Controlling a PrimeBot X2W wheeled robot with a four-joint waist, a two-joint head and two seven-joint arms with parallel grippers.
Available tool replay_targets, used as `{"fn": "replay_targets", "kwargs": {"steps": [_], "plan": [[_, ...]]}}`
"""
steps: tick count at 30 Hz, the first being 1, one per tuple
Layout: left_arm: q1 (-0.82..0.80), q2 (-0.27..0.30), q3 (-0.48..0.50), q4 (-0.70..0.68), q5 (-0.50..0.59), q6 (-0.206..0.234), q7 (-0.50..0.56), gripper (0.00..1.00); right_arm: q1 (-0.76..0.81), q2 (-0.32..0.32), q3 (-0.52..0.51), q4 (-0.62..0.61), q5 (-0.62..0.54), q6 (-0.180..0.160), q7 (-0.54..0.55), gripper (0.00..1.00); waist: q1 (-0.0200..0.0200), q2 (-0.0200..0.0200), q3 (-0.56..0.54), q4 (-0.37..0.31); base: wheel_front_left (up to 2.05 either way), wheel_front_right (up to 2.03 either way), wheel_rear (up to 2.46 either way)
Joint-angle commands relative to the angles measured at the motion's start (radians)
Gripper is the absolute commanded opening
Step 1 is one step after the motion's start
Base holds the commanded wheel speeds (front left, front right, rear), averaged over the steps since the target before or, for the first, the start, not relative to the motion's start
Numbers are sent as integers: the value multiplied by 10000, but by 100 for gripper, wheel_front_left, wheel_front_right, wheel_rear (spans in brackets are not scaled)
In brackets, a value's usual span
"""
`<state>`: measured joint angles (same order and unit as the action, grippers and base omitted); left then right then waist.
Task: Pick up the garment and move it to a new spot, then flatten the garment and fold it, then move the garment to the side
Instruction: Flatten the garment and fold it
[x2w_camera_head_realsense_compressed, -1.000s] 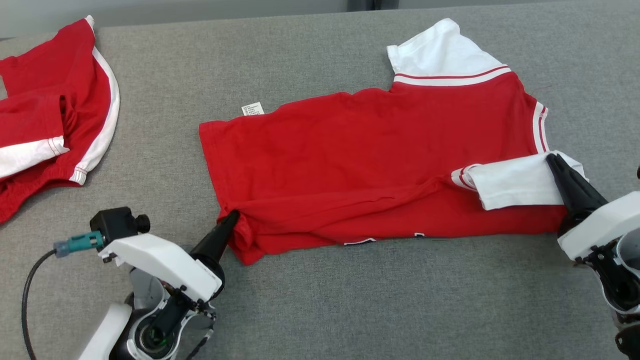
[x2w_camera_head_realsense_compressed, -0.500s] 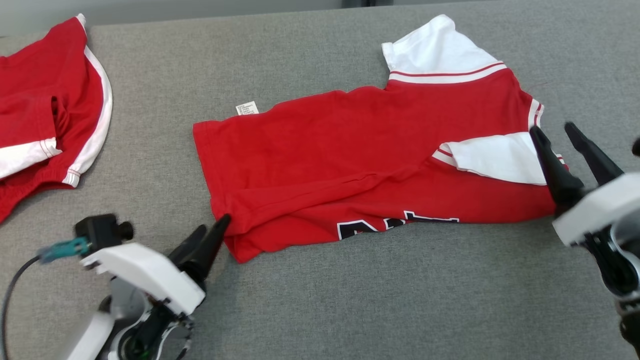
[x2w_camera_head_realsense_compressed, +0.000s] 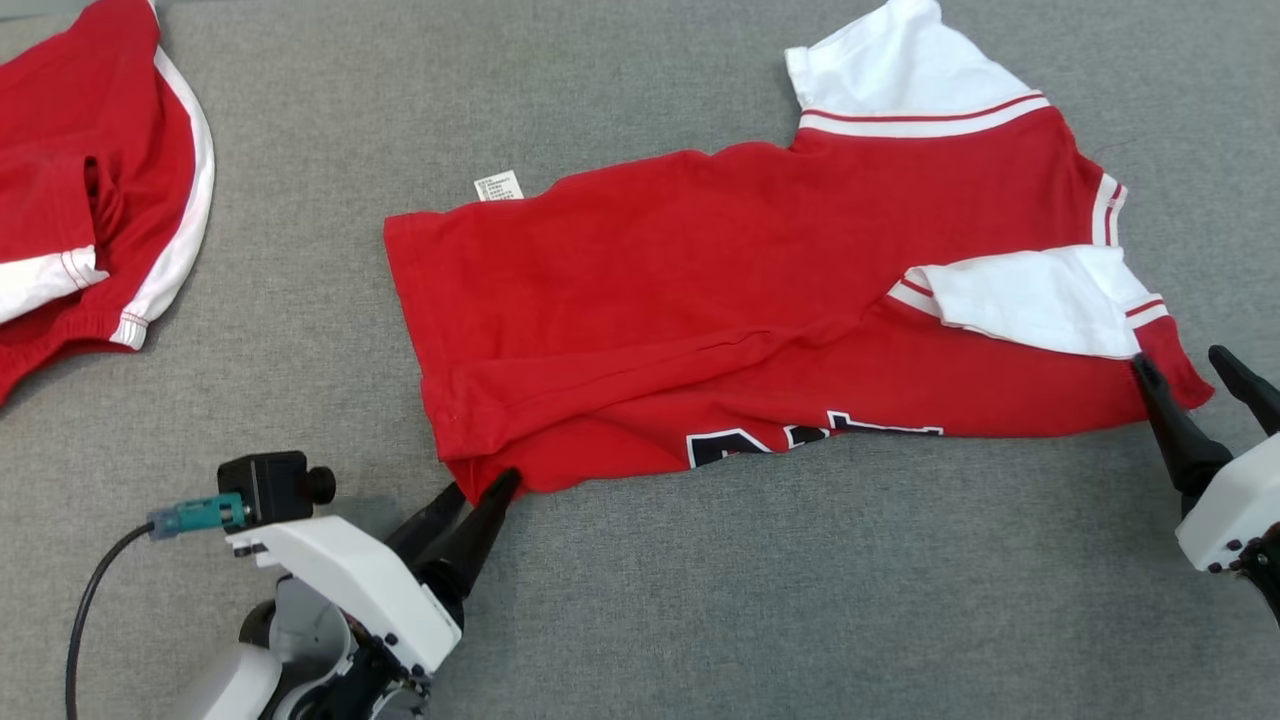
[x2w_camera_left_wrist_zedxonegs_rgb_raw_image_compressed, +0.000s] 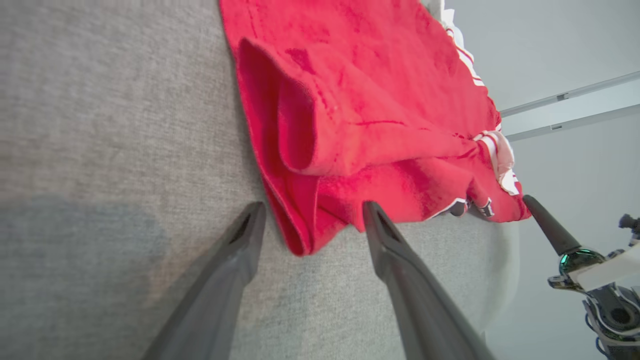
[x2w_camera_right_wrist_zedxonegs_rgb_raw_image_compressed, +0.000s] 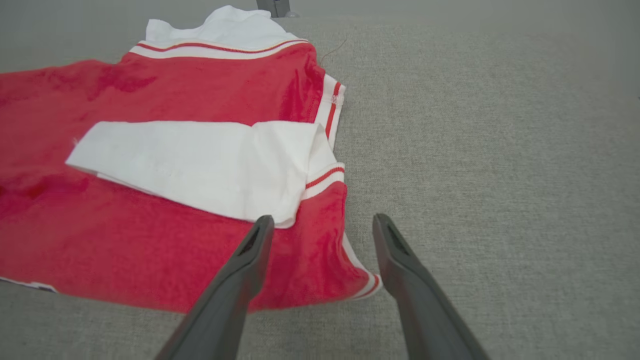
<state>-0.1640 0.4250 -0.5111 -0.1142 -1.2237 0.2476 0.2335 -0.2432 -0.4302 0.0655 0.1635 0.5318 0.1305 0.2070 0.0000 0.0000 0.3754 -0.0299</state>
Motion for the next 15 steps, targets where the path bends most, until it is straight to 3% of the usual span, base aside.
{"fn": "replay_targets", "kwargs": {"steps": [1, 15], "plan": [[-212, -9, 5, 173, 53, 21, 19, 100, 7, 5, -95, 19, -216, 4, 120, 100, 0, 0, 91, 45, 0, 0, 0], [-819, -392, -293, 857, -67, -470, 298, 100, 72, 235, 157, -172, -151, 4, 496, 100, 0, 0, 321, 114, 0, 0, 0]]}}
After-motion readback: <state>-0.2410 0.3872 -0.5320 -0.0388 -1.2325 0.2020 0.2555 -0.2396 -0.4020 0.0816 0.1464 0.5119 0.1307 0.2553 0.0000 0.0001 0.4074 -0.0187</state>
